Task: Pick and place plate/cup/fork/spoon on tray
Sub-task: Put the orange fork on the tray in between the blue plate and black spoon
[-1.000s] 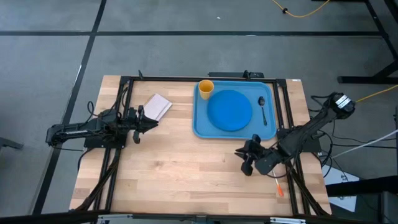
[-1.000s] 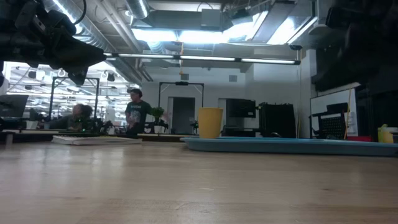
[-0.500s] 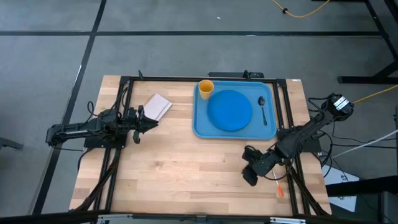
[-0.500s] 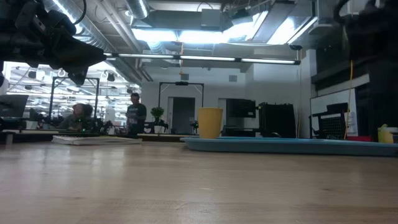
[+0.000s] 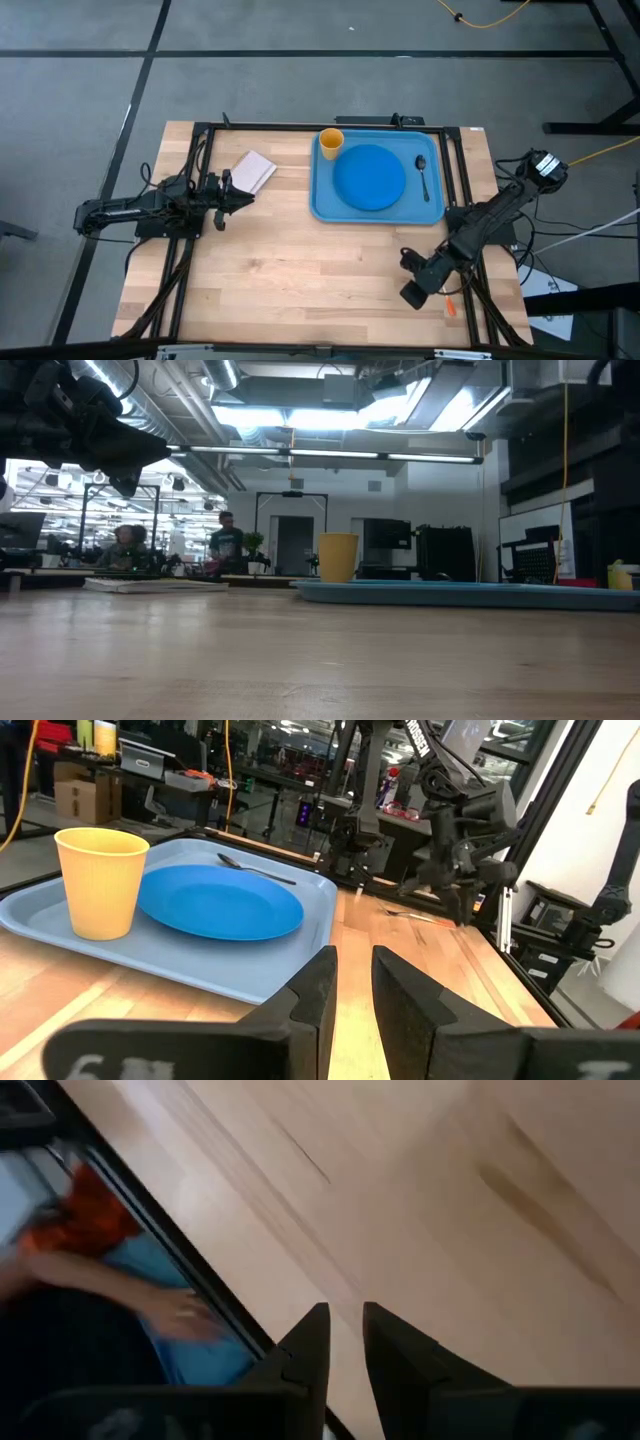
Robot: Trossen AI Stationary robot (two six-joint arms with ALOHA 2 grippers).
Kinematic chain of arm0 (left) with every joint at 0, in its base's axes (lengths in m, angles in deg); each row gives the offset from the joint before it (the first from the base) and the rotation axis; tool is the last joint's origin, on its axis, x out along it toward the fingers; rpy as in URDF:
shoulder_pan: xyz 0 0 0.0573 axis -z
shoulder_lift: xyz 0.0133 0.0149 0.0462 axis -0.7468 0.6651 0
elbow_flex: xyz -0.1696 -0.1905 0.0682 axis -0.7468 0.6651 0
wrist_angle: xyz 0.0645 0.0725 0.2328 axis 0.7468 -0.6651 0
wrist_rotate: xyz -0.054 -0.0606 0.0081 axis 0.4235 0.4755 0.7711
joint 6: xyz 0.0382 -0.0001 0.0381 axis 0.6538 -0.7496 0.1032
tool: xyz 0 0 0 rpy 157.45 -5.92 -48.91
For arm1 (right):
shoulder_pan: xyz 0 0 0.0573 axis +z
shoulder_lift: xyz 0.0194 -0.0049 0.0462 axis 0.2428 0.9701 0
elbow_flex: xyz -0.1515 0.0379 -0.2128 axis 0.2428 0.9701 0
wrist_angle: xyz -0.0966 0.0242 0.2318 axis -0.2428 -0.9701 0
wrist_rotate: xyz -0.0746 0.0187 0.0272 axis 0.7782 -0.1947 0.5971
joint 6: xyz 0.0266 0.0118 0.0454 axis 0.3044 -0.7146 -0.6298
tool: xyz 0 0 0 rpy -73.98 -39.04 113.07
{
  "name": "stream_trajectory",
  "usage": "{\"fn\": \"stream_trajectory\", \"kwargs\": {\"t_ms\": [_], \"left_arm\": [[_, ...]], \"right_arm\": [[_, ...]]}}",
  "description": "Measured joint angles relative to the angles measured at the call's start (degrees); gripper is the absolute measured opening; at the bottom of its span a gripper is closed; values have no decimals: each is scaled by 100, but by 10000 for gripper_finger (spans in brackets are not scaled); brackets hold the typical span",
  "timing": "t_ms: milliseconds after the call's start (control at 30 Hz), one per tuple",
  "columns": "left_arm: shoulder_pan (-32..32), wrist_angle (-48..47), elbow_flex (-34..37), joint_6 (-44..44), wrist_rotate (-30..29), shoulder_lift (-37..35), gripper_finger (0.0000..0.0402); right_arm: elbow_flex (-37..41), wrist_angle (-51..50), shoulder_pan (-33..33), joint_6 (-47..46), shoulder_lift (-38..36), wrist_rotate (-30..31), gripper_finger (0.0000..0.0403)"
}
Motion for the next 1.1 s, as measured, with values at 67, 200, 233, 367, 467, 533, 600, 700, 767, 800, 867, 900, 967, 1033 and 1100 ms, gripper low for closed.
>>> {"fn": "stream_trajectory", "kwargs": {"t_ms": [67,200,233,367,467,533,600,700,767,800,867,900,967,1033,1100], "left_arm": [[0,-1,1,-1,1,1,59],[-2,-1,0,-1,-1,1,59],[-1,0,0,-1,1,1,59],[-1,-1,-1,-1,1,1,59],[0,-1,1,0,0,-1,59],[-1,-1,1,0,1,0,59],[-1,-1,0,-1,1,0,59],[0,0,-1,-1,1,0,59],[-2,-1,0,1,0,0,59],[0,1,1,-1,1,-1,59],[-2,-1,1,-1,-1,1,59],[0,-1,-1,0,0,1,59],[-2,-1,1,0,0,0,59],[-2,-1,0,1,1,1,59],[-2,-1,0,0,0,-1,59]], "right_arm": [[-1,-240,10,-114,-23,-162,69],[-1,-731,7,-125,-40,-59,69],[-1,-837,7,-125,-41,-24,69],[-1,-1095,7,-133,-41,51,69],[-1,-1158,6,-253,-41,80,69],[-1,-1169,7,-306,-41,131,69],[-1,-1169,7,-305,-43,141,69],[-1,-1307,7,-267,-144,221,69],[-1,-1554,7,-260,-263,277,69],[-1,-1711,7,-277,-363,291,69],[-1,-1976,7,-412,-579,311,69],[-1,-2123,7,-445,-684,341,69],[-1,-2401,7,-456,-899,428,69],[-3,-2661,7,-547,-1067,436,69],[-3,-3057,7,-753,-1223,347,69]]}}
